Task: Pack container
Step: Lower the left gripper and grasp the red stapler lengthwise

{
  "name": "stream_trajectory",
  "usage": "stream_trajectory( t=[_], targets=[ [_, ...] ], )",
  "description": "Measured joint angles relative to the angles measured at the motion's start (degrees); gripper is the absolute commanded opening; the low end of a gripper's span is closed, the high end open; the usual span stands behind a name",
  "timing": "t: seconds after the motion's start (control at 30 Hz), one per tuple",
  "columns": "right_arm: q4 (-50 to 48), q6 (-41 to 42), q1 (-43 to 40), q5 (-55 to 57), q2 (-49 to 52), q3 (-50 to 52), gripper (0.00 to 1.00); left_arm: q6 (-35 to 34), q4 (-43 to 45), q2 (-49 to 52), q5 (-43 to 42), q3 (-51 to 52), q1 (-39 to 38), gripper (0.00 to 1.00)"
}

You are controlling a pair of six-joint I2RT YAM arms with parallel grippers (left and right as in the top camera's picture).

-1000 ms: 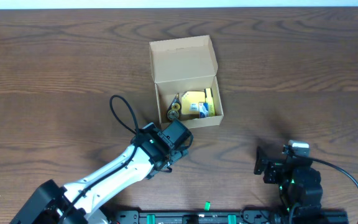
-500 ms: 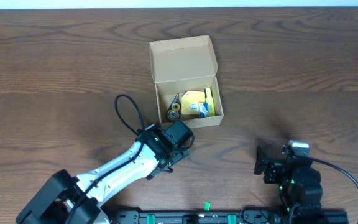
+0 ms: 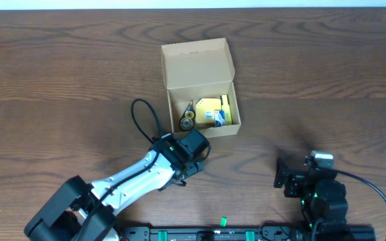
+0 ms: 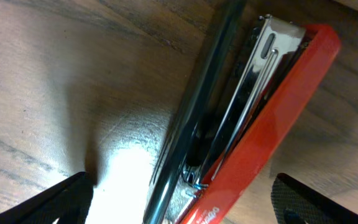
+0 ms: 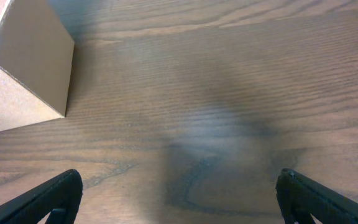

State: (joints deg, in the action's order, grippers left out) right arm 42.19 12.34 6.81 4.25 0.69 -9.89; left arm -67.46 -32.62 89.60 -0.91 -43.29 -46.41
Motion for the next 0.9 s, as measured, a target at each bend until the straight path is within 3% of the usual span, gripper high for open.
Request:
stream_trajectory(
  t=[0.13,0.23,0.63,0.9],
  targets=[
    [0.00,0.00,0.00,0.00,0.00,0.00,0.99,0.20,0.15,0.55,0.28,-0.02,0.00,0.84],
    [0.00,0.00,0.00,0.00,0.00,0.00,0.99,0.20,0.92,0.63,0.85,-0.02,0.00,0.74],
    [0.00,0.00,0.00,0.02,0.00,0.00,0.99,0.48,4.55,1.05,2.01,-0.15,0.00,0.06],
    [0.00,0.00,0.00,0.00,0.00,0.00,0.99,0.22,4.37,0.76,1.42,-0.17,0.02,0.06]
  ],
)
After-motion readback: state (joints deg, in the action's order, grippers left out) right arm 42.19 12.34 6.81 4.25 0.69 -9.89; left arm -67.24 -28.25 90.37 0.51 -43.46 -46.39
